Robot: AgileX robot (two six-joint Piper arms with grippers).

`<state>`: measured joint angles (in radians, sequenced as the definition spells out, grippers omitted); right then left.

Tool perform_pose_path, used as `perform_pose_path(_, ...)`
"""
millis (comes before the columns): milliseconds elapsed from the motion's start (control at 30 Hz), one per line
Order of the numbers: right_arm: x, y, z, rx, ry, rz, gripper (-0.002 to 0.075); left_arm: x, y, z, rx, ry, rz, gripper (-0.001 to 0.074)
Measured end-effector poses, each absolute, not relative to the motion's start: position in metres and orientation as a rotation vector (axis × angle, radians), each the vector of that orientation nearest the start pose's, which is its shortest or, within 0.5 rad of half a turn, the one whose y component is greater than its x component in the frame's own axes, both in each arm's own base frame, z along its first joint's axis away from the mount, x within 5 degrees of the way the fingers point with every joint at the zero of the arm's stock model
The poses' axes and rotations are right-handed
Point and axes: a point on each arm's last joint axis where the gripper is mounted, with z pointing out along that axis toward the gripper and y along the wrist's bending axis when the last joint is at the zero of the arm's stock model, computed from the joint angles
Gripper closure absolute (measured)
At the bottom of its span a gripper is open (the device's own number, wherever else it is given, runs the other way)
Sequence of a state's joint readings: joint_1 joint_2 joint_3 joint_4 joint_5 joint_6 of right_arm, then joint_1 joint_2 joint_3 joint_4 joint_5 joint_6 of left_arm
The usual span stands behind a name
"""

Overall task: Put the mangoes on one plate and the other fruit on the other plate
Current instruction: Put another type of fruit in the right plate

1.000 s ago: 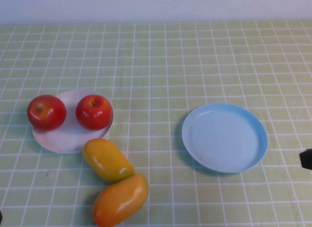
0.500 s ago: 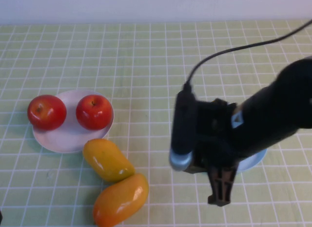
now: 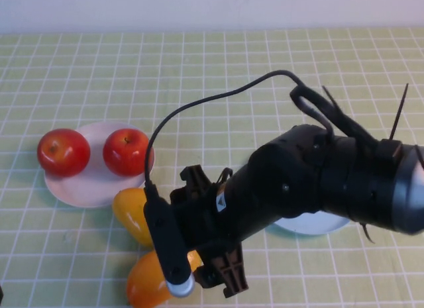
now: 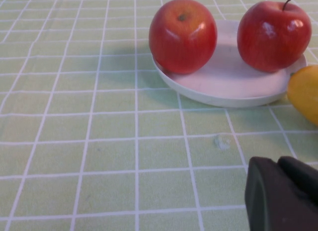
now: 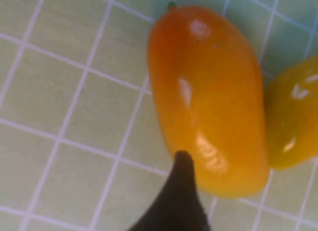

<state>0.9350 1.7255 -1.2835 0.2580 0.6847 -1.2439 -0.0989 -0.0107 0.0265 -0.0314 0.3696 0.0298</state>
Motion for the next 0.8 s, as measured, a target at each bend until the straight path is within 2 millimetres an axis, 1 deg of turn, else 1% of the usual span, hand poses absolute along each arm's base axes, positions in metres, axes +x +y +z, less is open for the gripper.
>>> perform_pose_path(100, 0.21, 0.313, 0.246, -2.239, 1.257, 0.133, 0.0131, 0.052, -0.006, 0.172, 0.101, 1.867, -0.079, 0.0733)
perform_pose_path(267, 0.214, 0.319, 0.232, -2.325, 1.12, 0.089, 0.0113, 0.052, -0.006, 0.172, 0.101, 1.867, -0.079, 0.0733)
perform_pose_path(467, 0.218, 0.326, 0.209, -2.387, 1.104, 0.094, 0.011, 0.052, -0.006, 0.172, 0.101, 1.867, -0.079, 0.0733)
perform_pose_path(533, 0.221, 0.33, 0.207, -2.387, 1.101, 0.093, 0.0109, 0.052, -0.006, 0.172, 0.101, 1.867, -0.079, 0.0733)
perform_pose_path(633, 0.226, 0.337, 0.209, -2.385, 1.094, 0.096, 0.0109, 0.052, -0.006, 0.172, 0.101, 1.867, -0.079, 0.0733)
perform_pose_path(800, 0.232, 0.345, 0.198, -2.41, 1.106, 0.113, 0.0109, 0.052, -0.006, 0.172, 0.101, 1.867, -0.079, 0.0733)
